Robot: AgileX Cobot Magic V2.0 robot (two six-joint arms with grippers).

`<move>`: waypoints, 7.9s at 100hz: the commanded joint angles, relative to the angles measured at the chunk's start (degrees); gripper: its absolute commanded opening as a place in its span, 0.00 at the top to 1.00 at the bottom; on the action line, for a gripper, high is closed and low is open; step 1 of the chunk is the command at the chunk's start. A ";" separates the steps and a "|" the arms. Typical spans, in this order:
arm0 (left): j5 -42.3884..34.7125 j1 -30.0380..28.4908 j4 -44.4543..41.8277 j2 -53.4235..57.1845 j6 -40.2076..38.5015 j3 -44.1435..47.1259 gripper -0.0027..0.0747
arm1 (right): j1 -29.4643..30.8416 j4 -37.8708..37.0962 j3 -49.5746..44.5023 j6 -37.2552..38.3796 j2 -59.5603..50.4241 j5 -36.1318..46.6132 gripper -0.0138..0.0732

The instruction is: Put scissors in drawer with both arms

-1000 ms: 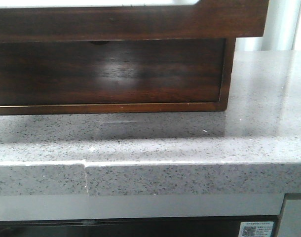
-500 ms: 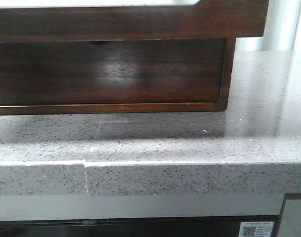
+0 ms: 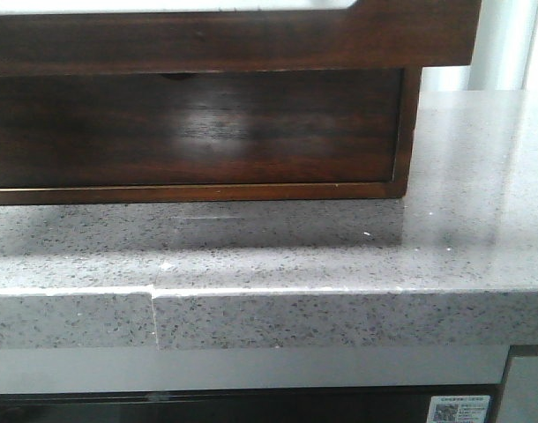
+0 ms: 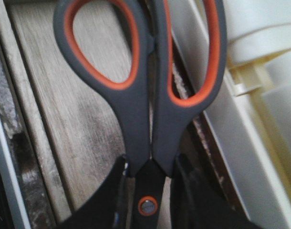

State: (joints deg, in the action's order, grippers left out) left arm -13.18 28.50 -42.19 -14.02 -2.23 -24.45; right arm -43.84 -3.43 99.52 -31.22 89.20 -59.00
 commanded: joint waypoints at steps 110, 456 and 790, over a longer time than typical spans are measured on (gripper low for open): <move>-2.61 0.48 1.42 -0.62 -0.60 -1.98 0.75 | 0.04 -0.42 1.62 -2.24 1.03 -2.95 0.92; 25.27 0.48 25.68 14.09 -14.18 9.61 0.99 | 0.04 0.25 -44.64 8.85 -45.39 36.55 0.89; 27.75 -26.11 40.99 15.90 0.78 25.75 0.99 | 0.16 0.20 -84.50 21.50 -66.91 42.73 0.89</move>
State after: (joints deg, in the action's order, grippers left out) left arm 18.38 2.25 -1.06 0.22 -0.89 0.09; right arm -43.84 -3.19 13.55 -9.80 22.00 -20.08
